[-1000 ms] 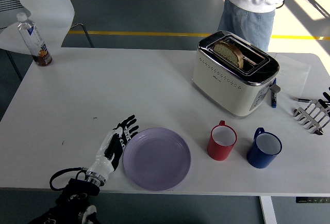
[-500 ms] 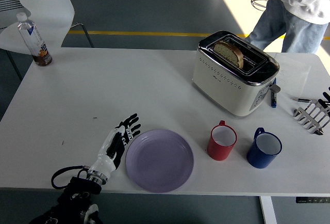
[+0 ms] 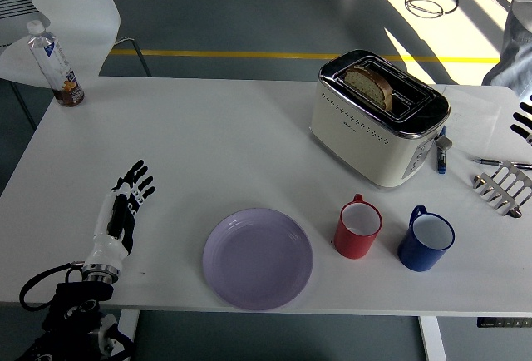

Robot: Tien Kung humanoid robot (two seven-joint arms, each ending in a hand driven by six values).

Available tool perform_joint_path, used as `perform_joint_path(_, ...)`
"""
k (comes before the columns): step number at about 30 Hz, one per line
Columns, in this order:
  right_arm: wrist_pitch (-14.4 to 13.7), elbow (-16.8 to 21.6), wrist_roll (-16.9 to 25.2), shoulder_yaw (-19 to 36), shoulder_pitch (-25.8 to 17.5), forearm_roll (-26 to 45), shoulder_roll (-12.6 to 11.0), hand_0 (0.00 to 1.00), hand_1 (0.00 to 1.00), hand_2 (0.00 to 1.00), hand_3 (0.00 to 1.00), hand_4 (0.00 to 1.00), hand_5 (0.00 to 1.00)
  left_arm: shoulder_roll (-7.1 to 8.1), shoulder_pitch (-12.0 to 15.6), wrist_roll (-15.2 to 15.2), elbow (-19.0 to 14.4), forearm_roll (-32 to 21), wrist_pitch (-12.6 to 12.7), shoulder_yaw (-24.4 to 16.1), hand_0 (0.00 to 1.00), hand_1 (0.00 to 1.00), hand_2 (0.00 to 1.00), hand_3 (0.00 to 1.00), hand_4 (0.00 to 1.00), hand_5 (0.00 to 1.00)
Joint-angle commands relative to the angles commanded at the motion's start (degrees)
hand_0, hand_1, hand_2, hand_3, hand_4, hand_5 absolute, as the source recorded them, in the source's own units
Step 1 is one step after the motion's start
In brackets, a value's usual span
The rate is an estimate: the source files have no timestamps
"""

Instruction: Push plate across desktop,pick up the break from the machine,place the break in the plate

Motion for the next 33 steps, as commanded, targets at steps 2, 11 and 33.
perform_joint_path(2,-1.9,1.0,0.6,-1.9,1.8,-4.7,-1.5,0.800,0.751,0.759,0.744,0.638,0.536,0.00,0.6,0.2,-1.4,0.3,-0.2,-2.6,0.834,0.859,0.928,0.869,0.531,0.998)
perform_joint_path(11,-6.1,-1.2,-1.5,-13.8,14.5,-25.9,-6.6,0.848,0.816,0.842,0.857,0.813,0.303,0.00,1.5,0.7,-4.2,1.5,-0.2,-13.0,0.842,0.853,0.911,0.836,0.533,0.998)
perform_joint_path(33,-0.6,-16.1,-14.5,-32.0,38.7,-48.9,1.9,0.778,0.726,0.709,0.858,0.886,0.248,0.00,0.9,0.6,-3.4,1.6,0.7,-13.8,0.848,0.859,0.907,0.819,0.525,0.998)
